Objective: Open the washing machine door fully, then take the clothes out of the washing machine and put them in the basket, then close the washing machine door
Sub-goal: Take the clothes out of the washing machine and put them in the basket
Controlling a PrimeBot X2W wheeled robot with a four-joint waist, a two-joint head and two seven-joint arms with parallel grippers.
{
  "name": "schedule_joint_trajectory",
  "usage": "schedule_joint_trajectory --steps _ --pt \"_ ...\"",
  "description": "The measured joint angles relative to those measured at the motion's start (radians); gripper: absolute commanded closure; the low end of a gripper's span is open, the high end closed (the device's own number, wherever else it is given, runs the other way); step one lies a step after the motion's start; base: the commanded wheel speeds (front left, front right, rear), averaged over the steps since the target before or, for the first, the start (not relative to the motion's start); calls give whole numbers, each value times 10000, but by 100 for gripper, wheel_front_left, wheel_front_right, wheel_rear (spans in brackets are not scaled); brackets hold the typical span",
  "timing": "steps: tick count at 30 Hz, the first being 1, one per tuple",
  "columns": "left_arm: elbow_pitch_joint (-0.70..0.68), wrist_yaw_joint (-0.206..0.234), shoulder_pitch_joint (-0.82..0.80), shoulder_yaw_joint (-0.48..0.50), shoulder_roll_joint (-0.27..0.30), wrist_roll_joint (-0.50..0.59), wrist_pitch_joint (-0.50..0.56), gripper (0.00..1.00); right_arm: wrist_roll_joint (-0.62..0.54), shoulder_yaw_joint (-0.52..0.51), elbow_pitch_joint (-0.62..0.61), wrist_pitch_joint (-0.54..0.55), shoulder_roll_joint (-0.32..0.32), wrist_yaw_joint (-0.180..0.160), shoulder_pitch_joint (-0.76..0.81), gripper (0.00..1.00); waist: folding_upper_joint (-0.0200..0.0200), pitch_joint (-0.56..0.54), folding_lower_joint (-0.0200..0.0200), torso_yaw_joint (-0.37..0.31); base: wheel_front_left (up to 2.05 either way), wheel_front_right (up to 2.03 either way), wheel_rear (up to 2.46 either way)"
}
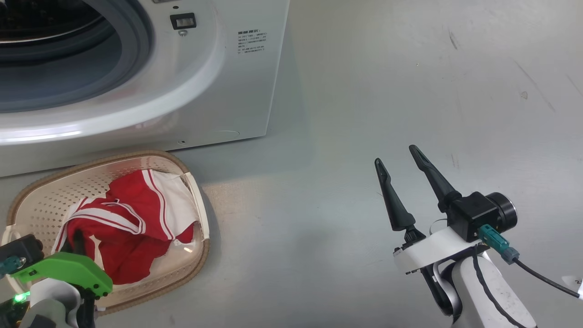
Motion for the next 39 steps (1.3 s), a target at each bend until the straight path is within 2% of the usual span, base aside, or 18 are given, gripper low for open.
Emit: schedule_joint_trajectory --steps 4,5,8,9,11,12,13,22,31,39 --pt "278 -8 -126 -21 75 2 -84 100 -4 13 4 0 2 0 -2 0 0 -18 0 -14 0 0 0" --pt "330 -10 -155 -31 92 4 -132 95 -4 15 8 0 2 0 -2 0 0 -22 0 -18 0 0 0" --pt "512 -13 -277 -65 155 8 -199 94 -4 21 27 0 4 0 -3 0 0 -32 0 -35 0 0 0" --pt "571 -13 -305 -86 176 17 -244 92 -4 23 36 0 4 0 -3 0 0 -33 0 -41 0 0 0" --pt "663 -15 -360 -113 232 17 -253 82 -4 31 48 0 6 2 -3 0 0 -34 0 -53 0 0 0" --pt "711 -23 -394 -113 251 17 -253 53 -4 36 56 0 6 2 -3 0 0 -35 0 -59 0 0 0" --pt "769 -23 -415 -113 261 17 -257 0 -4 44 61 0 8 2 -3 0 0 -38 0 -65 0 0 0" --pt "1281 -105 -492 -190 257 8 -453 0 4 69 221 0 23 8 -29 0 0 -302 0 -98 0 0 0" --pt "1254 -190 -497 -675 245 230 -834 0 107 46 368 0 42 21 -53 0 0 -915 0 -13 0 0 0" --pt "445 -199 -497 -1532 295 1154 -1049 0 399 -134 546 0 50 25 -49 0 0 -1707 0 144 0 0 0"
